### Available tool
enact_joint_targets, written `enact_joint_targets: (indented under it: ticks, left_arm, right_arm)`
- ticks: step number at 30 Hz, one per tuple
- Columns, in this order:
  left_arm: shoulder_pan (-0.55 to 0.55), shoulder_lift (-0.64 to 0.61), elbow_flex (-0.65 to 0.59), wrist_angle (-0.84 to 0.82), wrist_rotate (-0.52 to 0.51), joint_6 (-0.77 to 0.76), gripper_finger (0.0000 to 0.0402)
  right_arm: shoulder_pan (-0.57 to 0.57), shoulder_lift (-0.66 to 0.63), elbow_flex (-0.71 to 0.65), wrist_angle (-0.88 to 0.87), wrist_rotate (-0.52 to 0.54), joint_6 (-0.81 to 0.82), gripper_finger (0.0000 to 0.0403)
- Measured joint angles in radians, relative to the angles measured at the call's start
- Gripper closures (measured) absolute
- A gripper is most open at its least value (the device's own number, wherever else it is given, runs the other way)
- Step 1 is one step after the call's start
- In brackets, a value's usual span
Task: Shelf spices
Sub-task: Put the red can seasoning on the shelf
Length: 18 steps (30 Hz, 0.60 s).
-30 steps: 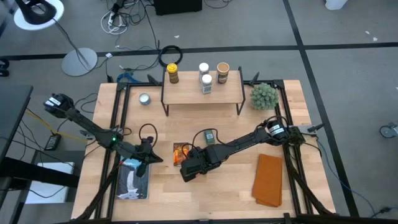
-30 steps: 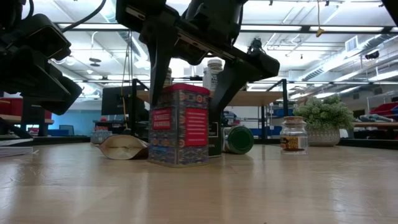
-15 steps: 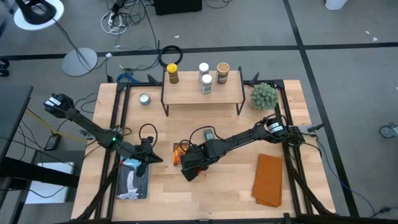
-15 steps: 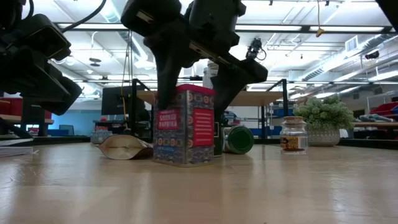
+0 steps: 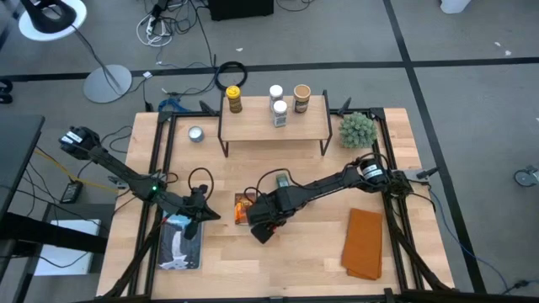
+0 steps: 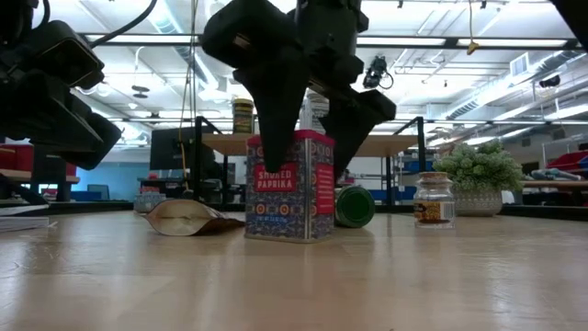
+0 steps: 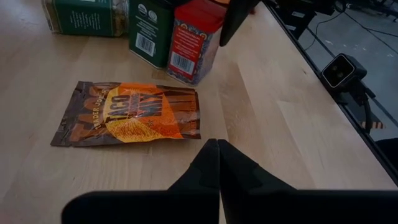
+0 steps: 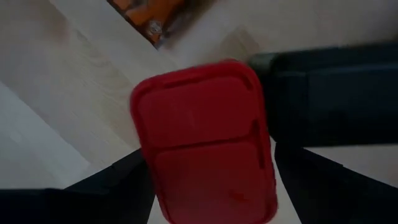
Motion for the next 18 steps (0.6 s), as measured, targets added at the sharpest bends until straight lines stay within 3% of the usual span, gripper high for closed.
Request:
enact_joint_targets:
  ticks: [8, 18]
  left_arm:
    - [0.0, 0.0, 0.0, 0.0, 0.0, 0.0, 0.04]
    - [0.0, 0.0, 0.0, 0.011, 0.0, -0.004, 0.04]
  right_arm:
    - [-0.019, -0.002, 0.095, -0.038, 0.055, -0.163, 0.0097]
    - [-0.02, -0.002, 0.096, -0.078, 0.055, -0.255, 0.0097]
